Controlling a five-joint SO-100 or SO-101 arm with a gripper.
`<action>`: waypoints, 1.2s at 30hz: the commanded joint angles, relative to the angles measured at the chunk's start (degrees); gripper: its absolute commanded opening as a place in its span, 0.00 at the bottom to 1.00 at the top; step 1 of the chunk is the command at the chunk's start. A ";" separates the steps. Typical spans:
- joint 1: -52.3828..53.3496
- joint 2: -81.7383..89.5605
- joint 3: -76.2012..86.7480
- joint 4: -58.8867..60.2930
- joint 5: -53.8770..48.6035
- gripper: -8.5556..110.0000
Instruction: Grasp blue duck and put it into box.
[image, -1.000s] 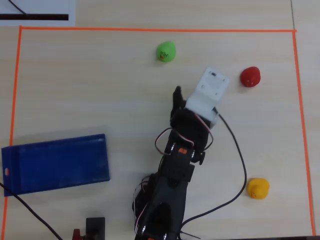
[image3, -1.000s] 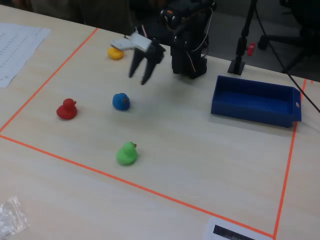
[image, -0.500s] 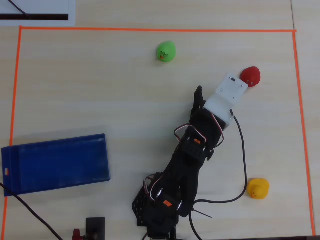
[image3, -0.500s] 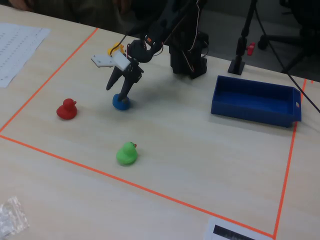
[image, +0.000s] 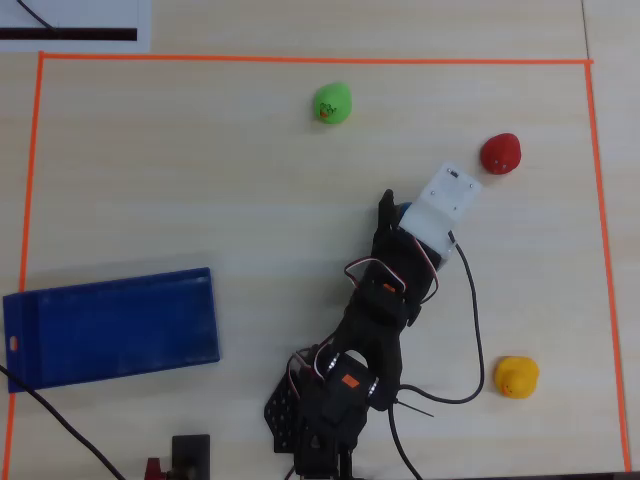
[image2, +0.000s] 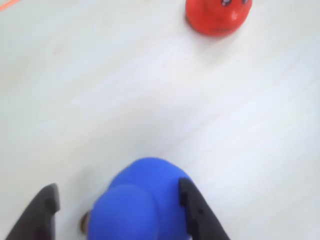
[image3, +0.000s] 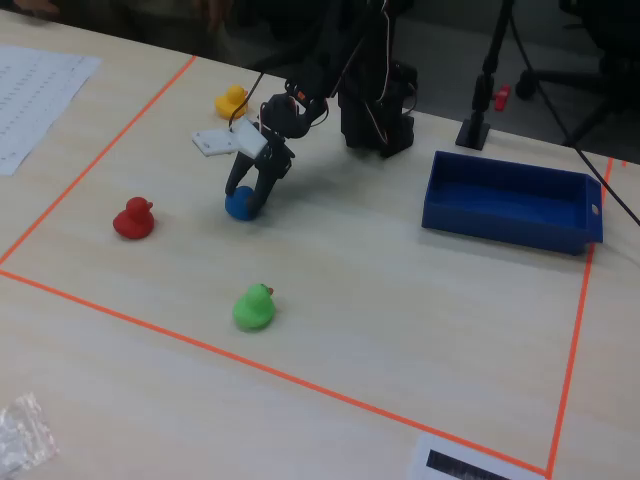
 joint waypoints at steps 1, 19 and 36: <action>-0.44 -2.20 -1.58 -1.85 0.18 0.33; -7.73 11.60 -24.26 46.32 25.31 0.07; -82.53 2.55 -58.45 97.91 57.30 0.07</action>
